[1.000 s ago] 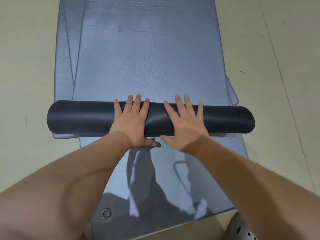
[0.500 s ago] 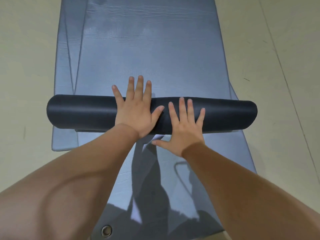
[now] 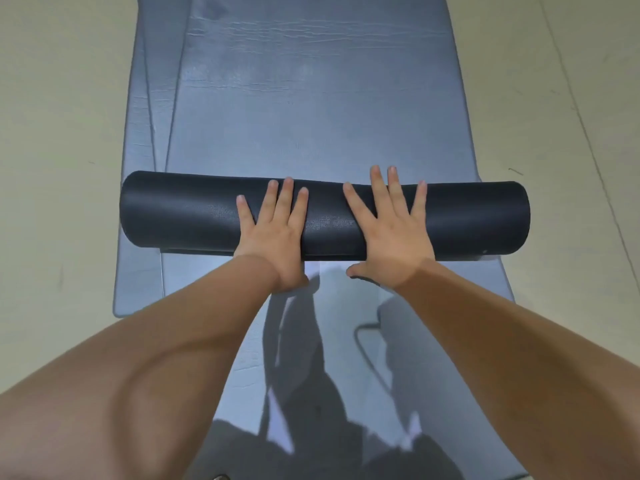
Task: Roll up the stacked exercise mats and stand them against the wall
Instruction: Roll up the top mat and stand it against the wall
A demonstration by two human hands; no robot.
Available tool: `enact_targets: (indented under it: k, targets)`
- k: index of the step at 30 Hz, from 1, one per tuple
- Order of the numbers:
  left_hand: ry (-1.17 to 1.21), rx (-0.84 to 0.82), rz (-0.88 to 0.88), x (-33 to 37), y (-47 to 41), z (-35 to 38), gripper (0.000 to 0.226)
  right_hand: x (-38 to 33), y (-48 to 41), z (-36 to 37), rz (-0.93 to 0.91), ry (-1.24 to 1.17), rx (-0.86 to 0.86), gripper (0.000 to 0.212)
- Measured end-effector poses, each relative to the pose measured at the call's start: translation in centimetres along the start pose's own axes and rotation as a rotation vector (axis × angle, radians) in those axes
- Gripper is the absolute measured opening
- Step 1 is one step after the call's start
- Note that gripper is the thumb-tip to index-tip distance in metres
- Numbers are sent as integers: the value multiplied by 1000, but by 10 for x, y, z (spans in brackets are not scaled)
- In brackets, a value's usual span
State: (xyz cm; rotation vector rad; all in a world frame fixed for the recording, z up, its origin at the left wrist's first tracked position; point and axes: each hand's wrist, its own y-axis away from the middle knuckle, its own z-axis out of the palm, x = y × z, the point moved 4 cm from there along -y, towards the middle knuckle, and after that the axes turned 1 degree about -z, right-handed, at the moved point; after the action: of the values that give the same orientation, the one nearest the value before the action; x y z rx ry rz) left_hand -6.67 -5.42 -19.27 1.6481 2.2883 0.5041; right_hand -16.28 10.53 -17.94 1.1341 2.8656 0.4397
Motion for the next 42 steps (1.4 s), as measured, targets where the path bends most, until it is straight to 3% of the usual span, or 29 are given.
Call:
enact_targets:
  k: [3,6,17,22,27,34,37,42]
  targets:
    - [-16,1,-12,-1,-7,1,131,-8,-6,5,3,6,-80,143]
    - [-29,31,-19,-2,-11,0,109,-12,-19,1,58,-1,-120,130]
    - [-20,41,-25,4,18,-13,87,-12,0,-6,55,-92,-201,117]
    - [53,-92,-45,30,75,-10,95,-23,59,-2,62,-140,-288,115]
    - [130,12,-87,35,137,18,97,-35,102,3,28,-182,-327,112]
    - [98,-4,-105,34,142,39,132,-24,76,-7,9,-232,-386,119]
    - [80,-27,-120,34,130,37,142,-25,83,-4,78,-227,-282,119]
    - [89,-19,-133,30,100,19,149,-40,134,13,133,-189,194,95]
